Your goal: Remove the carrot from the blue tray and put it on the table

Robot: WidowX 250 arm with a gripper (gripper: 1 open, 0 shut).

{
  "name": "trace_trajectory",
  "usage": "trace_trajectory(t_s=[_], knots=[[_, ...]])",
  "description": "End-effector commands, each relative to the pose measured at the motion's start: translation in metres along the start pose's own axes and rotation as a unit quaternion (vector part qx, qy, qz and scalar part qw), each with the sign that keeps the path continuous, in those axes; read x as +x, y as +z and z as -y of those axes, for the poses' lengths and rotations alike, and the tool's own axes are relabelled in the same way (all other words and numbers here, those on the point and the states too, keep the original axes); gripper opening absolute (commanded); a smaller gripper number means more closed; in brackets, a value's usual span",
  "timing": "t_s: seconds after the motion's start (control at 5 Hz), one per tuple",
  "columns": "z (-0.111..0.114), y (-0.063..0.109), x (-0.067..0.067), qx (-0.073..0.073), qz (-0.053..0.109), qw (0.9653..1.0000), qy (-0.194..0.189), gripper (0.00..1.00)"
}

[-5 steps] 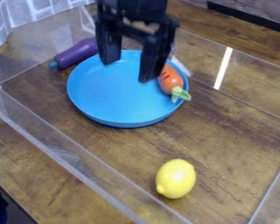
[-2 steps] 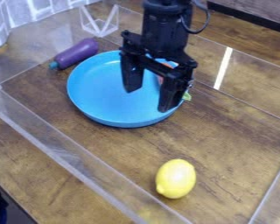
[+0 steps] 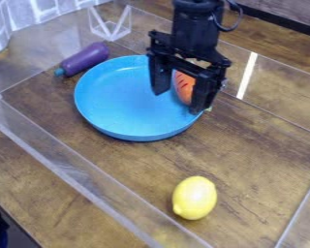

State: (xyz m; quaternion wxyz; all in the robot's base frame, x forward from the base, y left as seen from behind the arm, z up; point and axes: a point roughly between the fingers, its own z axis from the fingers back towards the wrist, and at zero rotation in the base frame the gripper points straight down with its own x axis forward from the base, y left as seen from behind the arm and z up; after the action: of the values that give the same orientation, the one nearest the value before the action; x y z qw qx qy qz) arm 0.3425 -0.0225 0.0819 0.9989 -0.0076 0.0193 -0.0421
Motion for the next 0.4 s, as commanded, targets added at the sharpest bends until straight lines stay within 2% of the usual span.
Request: trace_trajectory(t_s=[0.0,0.2], knots=[[-0.0036,0.021,0.0106,-0.001,0.033,0.9993,0.016,1.0],[-0.0046,0.0254,0.012,-0.004,0.036,0.9989,0.029,1.0]])
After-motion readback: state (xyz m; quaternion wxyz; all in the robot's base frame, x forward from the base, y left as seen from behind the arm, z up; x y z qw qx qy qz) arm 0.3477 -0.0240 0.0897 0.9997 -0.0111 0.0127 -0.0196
